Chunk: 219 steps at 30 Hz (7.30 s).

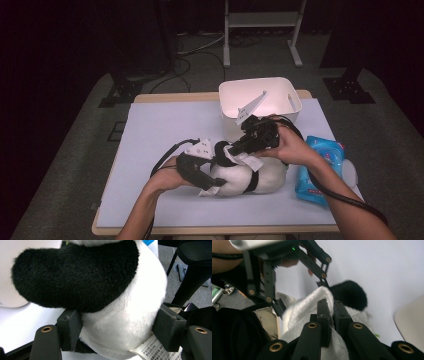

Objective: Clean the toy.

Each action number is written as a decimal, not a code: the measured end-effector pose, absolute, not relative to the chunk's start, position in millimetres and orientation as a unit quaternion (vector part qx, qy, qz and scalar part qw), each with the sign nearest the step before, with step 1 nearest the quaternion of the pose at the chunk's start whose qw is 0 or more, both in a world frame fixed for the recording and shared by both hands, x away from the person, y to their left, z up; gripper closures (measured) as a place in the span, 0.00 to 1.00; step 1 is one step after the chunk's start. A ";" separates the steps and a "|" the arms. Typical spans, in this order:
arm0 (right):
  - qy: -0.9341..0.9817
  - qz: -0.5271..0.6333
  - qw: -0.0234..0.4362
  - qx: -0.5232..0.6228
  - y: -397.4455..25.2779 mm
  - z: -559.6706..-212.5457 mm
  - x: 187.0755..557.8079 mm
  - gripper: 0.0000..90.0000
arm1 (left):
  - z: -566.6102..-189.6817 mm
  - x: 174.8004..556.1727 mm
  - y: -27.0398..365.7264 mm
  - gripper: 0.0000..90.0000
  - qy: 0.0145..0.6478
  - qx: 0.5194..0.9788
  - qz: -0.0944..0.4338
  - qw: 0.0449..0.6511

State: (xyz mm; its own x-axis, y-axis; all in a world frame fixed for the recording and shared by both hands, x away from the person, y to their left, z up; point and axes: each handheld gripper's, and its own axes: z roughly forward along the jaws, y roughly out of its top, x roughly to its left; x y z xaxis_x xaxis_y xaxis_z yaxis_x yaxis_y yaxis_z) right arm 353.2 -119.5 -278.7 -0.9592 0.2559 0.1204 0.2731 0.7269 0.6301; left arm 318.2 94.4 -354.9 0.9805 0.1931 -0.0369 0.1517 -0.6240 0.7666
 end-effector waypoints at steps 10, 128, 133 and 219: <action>-0.928 -0.333 0.015 -0.168 -146.0 -291.2 352.7 0.94 | -357.1 320.7 96.3 0.34 0.099 0.900 0.022 0.424; -0.918 -0.303 0.011 -0.256 -232.7 -320.2 345.1 0.93 | -360.3 324.7 99.8 0.33 0.115 0.897 0.016 0.426; -0.922 -0.309 0.014 -0.232 -209.1 -312.4 348.4 0.93 | -359.5 323.5 98.9 0.33 0.111 0.898 0.021 0.425; -0.938 -0.313 -0.001 -0.150 -134.5 -267.1 345.7 0.93 | -329.4 317.7 79.9 0.34 0.090 0.905 0.045 0.413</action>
